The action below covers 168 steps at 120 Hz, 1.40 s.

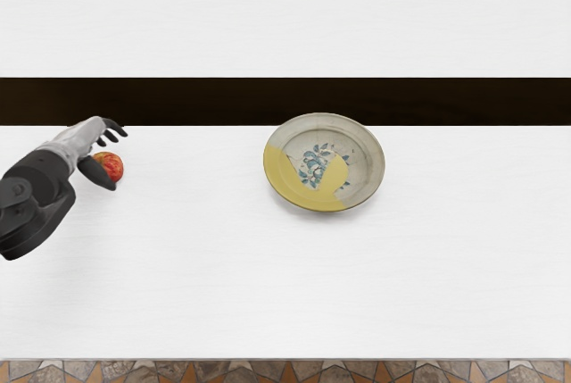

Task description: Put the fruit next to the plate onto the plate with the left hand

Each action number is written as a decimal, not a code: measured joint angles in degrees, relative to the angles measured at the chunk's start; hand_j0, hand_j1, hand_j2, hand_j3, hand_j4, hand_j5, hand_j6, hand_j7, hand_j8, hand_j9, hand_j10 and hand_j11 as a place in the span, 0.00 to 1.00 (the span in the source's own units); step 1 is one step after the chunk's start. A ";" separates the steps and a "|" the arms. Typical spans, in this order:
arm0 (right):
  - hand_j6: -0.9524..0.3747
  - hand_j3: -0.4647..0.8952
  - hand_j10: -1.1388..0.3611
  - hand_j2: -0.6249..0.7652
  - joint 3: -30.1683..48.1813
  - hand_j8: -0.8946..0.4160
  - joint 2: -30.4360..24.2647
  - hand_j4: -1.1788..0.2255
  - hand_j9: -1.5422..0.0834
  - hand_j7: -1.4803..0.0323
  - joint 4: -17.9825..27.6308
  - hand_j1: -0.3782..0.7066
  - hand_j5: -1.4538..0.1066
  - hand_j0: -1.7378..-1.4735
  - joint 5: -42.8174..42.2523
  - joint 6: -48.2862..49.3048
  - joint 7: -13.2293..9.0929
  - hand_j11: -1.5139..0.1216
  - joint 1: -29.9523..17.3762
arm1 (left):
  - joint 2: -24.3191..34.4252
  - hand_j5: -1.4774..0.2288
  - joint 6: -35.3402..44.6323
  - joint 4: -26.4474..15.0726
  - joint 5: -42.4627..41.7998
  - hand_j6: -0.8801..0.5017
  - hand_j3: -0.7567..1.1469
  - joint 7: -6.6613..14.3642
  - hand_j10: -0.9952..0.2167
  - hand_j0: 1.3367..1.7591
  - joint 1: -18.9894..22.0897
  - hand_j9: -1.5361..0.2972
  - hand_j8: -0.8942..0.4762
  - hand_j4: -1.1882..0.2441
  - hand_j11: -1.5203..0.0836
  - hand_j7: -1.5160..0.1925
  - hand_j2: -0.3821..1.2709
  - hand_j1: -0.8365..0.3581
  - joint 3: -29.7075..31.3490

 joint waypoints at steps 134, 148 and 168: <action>0.72 0.34 0.76 0.45 0.00 0.68 0.00 0.84 0.95 0.98 0.00 0.03 0.93 0.30 -0.09 -0.07 0.00 0.93 0.07 | -0.04 0.44 -0.05 1.06 -0.26 0.29 0.40 0.00 0.37 0.76 0.97 0.44 0.28 0.45 0.50 0.46 0.35 0.49 -0.07; 0.72 0.34 0.76 0.45 0.00 0.68 0.00 0.84 0.95 0.98 0.00 0.03 0.93 0.30 -0.10 -0.07 0.00 0.93 0.08 | 0.02 0.42 -0.05 1.05 -0.61 0.31 0.40 0.01 0.35 0.76 0.91 0.42 0.30 0.43 0.48 0.44 0.38 0.47 -0.07; 0.72 0.34 0.76 0.45 0.00 0.68 0.00 0.84 0.95 0.98 0.00 0.03 0.93 0.30 -0.10 -0.07 0.00 0.93 0.07 | -0.10 0.40 0.02 1.07 -0.85 0.33 0.40 0.02 0.31 0.75 0.98 0.39 0.31 0.40 0.44 0.41 0.38 0.46 -0.08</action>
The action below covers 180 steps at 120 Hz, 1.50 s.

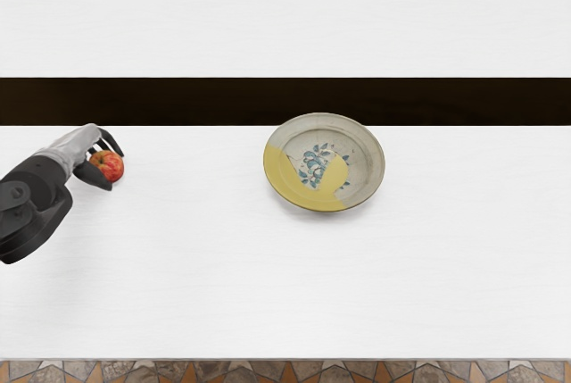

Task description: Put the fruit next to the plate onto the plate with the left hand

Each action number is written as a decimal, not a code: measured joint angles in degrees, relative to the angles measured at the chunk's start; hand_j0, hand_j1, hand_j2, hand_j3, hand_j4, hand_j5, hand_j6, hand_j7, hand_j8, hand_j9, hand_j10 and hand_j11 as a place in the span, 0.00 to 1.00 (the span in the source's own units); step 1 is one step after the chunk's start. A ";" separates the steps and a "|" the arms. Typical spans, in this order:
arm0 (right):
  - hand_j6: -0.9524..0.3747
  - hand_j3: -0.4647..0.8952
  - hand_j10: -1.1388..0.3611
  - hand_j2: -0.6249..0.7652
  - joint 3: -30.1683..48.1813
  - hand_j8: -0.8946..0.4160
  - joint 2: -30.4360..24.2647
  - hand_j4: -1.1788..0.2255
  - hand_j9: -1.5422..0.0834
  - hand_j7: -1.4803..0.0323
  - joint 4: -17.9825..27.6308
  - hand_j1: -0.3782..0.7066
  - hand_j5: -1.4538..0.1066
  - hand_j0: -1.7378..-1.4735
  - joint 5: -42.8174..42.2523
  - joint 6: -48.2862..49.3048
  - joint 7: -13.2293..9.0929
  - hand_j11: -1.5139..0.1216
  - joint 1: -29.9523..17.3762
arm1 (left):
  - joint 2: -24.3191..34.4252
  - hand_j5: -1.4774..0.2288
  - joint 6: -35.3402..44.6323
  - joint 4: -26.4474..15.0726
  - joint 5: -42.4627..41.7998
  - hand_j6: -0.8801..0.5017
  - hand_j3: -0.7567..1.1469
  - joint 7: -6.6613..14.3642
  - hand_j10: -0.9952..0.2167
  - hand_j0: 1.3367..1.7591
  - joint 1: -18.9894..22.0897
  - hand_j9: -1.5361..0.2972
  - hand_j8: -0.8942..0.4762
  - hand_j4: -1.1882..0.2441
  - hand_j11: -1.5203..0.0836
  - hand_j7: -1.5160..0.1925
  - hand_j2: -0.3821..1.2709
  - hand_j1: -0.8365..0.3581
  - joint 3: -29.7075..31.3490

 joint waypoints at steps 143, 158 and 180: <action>0.72 0.34 0.76 0.45 0.00 0.68 0.00 0.84 0.95 0.98 -0.09 0.03 0.93 0.30 0.01 -0.36 0.00 0.93 0.93 | -9.81 0.28 -1.50 -4.21 -4.62 0.34 0.40 0.02 0.24 0.74 -14.92 0.32 0.30 0.39 0.35 0.31 0.28 0.58 -0.75; 0.72 0.34 0.76 0.45 0.00 0.68 0.00 0.84 0.95 0.98 -0.08 0.03 0.93 0.30 0.00 -0.40 0.00 0.93 0.99 | -11.56 0.27 -1.78 -4.47 -6.07 0.33 0.40 0.00 0.24 0.74 -16.64 0.31 0.30 0.37 0.34 0.31 0.27 0.60 -0.64; 0.72 0.34 0.76 0.45 0.00 0.68 0.00 0.84 0.95 0.98 -0.09 0.03 0.93 0.30 0.00 -0.43 0.00 0.93 1.05 | -15.38 0.27 -2.06 -4.54 -7.96 0.33 0.40 0.02 0.23 0.74 -18.70 0.30 0.30 0.36 0.34 0.30 0.25 0.61 -0.44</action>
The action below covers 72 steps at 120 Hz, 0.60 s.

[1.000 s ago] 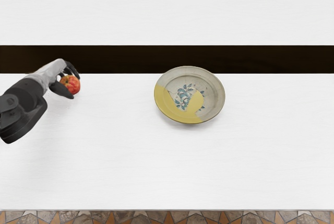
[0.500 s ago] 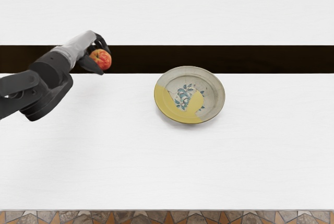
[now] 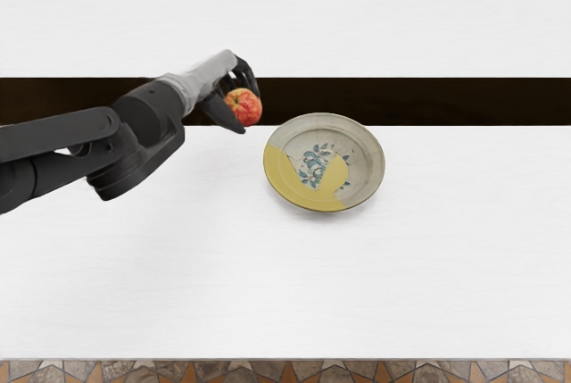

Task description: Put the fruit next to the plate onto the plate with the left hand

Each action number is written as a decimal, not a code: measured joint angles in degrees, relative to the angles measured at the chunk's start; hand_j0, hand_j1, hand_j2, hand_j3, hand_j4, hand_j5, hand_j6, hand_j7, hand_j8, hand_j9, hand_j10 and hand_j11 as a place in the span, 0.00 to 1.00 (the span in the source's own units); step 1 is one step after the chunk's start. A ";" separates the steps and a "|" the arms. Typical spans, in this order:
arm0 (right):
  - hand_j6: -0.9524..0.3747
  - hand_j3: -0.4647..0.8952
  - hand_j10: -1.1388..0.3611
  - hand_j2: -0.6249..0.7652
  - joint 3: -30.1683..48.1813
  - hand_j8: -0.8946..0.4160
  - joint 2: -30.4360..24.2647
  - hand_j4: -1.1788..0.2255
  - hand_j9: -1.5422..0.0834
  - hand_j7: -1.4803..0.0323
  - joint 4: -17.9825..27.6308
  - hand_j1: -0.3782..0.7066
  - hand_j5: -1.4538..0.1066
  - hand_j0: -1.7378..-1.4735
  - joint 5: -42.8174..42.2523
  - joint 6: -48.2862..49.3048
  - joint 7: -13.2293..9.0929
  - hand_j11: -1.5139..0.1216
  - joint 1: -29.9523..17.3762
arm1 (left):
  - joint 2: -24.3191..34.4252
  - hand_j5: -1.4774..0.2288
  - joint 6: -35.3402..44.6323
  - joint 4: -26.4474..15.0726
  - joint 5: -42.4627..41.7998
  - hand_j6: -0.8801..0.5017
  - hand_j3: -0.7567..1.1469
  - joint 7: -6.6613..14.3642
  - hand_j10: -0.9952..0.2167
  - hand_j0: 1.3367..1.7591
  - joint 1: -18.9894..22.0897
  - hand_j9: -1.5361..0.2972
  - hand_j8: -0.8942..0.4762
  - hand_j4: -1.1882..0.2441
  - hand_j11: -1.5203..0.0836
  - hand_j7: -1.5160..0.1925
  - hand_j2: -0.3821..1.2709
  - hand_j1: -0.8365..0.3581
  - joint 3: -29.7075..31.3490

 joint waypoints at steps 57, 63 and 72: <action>0.72 0.34 0.76 0.45 0.00 0.68 0.00 0.84 0.95 0.98 0.00 0.03 0.93 0.30 0.00 -0.01 0.00 0.93 0.19 | -10.80 0.24 -0.21 0.87 -5.90 0.35 0.40 0.01 0.20 0.73 -2.10 0.27 0.31 0.36 0.31 0.27 0.26 0.61 0.32; 0.72 0.34 0.76 0.45 0.00 0.68 0.00 0.84 0.95 0.98 0.00 0.03 0.93 0.30 0.00 -0.01 0.00 0.93 0.19 | -11.44 0.23 -0.21 2.00 -6.06 0.35 0.40 0.02 0.20 0.73 -2.24 0.27 0.31 0.36 0.30 0.27 0.26 0.61 0.35; 0.72 0.34 0.76 0.45 0.00 0.68 0.00 0.84 0.95 0.98 0.00 0.03 0.93 0.30 0.00 -0.01 0.00 0.93 0.22 | -13.70 0.23 -0.19 4.19 -6.09 0.35 0.40 0.03 0.19 0.73 -2.39 0.27 0.32 0.36 0.30 0.27 0.26 0.61 0.41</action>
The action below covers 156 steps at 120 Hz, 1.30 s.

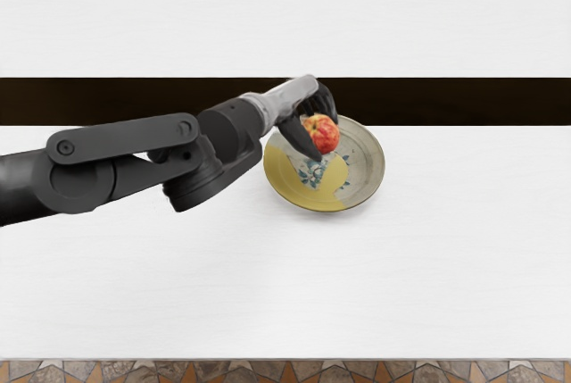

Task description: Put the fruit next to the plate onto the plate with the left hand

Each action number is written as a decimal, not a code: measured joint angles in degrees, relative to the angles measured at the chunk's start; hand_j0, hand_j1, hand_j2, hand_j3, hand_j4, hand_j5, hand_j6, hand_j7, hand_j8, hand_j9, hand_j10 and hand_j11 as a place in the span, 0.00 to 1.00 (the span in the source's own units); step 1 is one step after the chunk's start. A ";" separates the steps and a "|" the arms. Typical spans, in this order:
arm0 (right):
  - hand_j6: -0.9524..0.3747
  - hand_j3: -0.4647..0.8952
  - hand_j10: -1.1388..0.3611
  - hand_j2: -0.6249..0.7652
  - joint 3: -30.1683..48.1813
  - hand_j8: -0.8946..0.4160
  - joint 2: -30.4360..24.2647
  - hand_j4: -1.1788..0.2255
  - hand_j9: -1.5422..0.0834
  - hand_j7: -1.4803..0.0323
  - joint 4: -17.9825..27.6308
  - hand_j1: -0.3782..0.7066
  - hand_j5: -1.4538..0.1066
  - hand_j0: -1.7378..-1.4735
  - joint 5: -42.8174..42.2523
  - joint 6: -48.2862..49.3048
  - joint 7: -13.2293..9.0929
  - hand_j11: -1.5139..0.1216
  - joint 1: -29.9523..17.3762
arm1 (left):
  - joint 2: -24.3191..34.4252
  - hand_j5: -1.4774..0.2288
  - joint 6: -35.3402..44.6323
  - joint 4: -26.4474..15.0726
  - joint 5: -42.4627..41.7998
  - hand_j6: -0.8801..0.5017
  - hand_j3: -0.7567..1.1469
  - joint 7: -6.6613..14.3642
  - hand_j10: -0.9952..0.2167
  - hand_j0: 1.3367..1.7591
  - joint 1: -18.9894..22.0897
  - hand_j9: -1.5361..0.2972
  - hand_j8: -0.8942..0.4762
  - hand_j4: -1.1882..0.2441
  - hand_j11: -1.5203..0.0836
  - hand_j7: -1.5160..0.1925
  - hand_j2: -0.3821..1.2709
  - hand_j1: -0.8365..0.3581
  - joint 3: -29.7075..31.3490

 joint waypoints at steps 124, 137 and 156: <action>0.72 0.34 0.76 0.45 0.00 0.68 0.00 0.84 0.95 0.98 0.00 0.03 0.93 0.30 0.00 -0.01 0.00 0.93 0.41 | 9.88 0.80 0.04 -8.05 -17.68 0.58 0.40 -0.07 0.75 0.76 0.81 0.77 0.59 0.77 0.88 0.82 0.24 0.92 -6.99; 0.72 0.34 0.76 0.45 0.00 0.68 0.00 0.84 0.95 0.98 0.00 0.03 0.93 0.30 0.05 0.00 0.00 0.93 0.39 | 17.21 0.82 -8.31 -10.93 -29.18 0.60 0.40 -0.07 0.77 0.76 8.50 0.79 0.61 0.79 0.90 0.84 0.24 0.94 -13.25; 0.72 0.34 0.76 0.45 0.00 0.68 0.00 0.84 0.95 0.98 0.07 0.03 0.93 0.30 0.08 0.12 0.00 0.93 0.35 | 26.74 0.83 -28.95 -11.57 -45.61 0.61 0.40 -0.07 0.79 0.76 14.70 0.81 0.62 0.80 0.92 0.86 0.24 0.96 -23.80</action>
